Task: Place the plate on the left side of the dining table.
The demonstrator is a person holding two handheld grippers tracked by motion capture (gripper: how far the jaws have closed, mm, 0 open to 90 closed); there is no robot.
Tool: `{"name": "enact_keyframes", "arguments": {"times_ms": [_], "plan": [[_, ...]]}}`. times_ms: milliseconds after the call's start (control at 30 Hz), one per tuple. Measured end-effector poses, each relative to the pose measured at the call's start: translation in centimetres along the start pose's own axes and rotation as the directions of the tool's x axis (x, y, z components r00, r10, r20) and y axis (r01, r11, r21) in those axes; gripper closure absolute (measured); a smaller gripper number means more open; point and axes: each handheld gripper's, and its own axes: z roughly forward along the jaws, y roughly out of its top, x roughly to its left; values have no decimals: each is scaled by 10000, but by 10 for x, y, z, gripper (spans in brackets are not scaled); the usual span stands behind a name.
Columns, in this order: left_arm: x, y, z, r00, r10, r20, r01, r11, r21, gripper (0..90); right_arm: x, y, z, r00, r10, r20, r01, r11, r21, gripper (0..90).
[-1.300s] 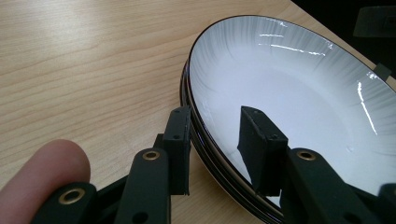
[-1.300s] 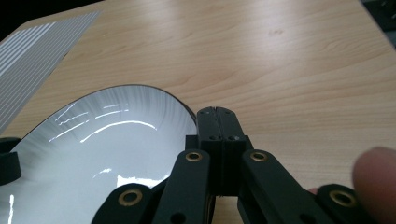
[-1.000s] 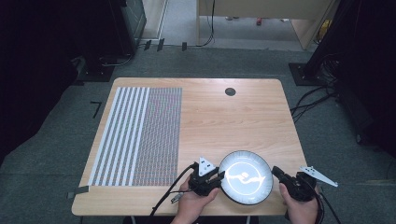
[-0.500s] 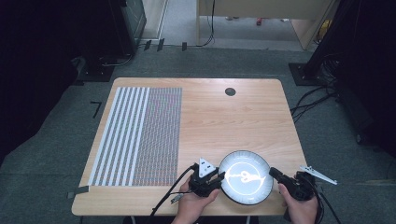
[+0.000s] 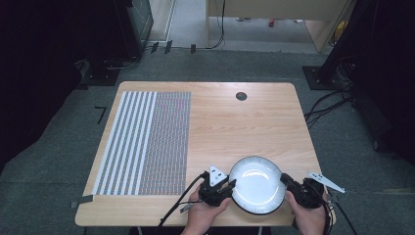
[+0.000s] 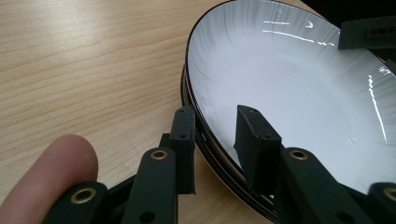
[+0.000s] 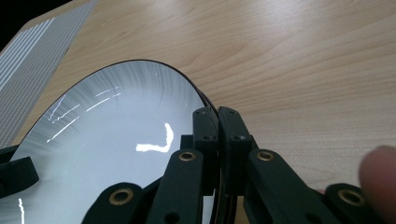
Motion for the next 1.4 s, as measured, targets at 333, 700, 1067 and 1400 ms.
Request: {"name": "enact_keyframes", "arguments": {"times_ms": [333,700,1067,1400], "plan": [[5,3,0,9998,-3,174,2,10000,36,699,-11,1,-2,9961,473,-748,-459,9987,201,889],[3,3,-2,9998,79,169,-80,10000,22,694,-15,2,-4,9953,517,-819,-504,9986,177,892],[3,3,-1,9997,184,133,-186,9997,157,696,-23,4,-6,9860,962,-1359,-881,9940,644,882],[-2,3,0,9994,301,-160,-299,9995,141,693,-6,2,-8,9986,125,-518,-87,9973,725,844]]}}
